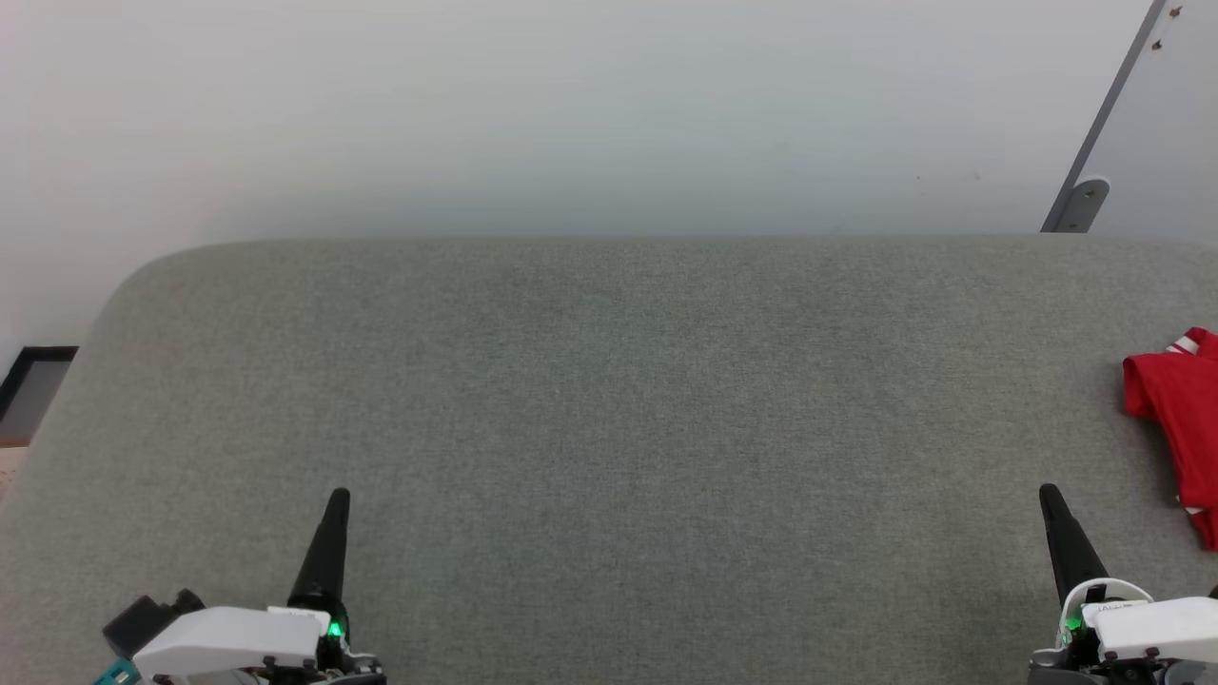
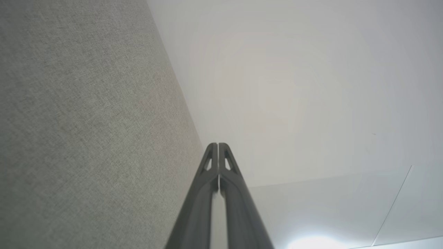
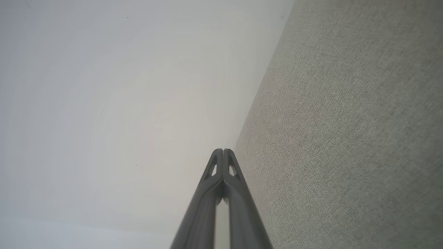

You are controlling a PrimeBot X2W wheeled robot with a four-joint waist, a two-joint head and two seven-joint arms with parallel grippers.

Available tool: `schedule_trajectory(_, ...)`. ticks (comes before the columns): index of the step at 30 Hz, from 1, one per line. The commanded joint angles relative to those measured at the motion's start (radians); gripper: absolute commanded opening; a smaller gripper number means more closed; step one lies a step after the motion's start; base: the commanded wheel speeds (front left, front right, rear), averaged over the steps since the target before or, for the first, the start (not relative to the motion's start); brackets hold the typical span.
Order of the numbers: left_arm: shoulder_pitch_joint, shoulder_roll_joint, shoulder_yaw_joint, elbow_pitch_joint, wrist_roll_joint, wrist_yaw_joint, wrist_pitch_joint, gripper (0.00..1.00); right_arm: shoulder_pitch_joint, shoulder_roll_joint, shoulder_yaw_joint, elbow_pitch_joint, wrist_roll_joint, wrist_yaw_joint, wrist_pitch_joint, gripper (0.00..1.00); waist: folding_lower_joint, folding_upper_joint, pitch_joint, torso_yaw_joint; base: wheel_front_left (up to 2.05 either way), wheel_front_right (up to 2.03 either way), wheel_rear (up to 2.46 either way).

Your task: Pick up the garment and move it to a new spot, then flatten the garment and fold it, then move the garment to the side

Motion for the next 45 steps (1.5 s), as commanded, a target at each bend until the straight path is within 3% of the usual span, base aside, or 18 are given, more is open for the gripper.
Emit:
schedule_trajectory(1,-0.016,-0.002,0.004,-0.002,-0.029,-0.004,0.007,0.00,-0.020,0.004,-0.003,-0.005,0.033,-0.001,0.008,0.00,0.0000,0.0000,0.001,-0.001,0.00,0.00,0.00)
schedule_trajectory(31,-0.036,-0.021,0.014,0.002,-0.222,-0.006,0.063,0.00,-0.045,0.029,-0.007,-0.001,0.245,-0.001,0.062,0.00,0.0000,0.0000,0.008,-0.008,0.00,0.00,0.00)
schedule_trajectory(45,-0.036,-0.020,0.013,0.002,-0.221,-0.005,0.063,0.00,-0.039,0.029,-0.006,-0.001,0.244,-0.001,0.062,0.00,0.0000,0.0000,0.008,-0.008,0.00,0.00,0.00)
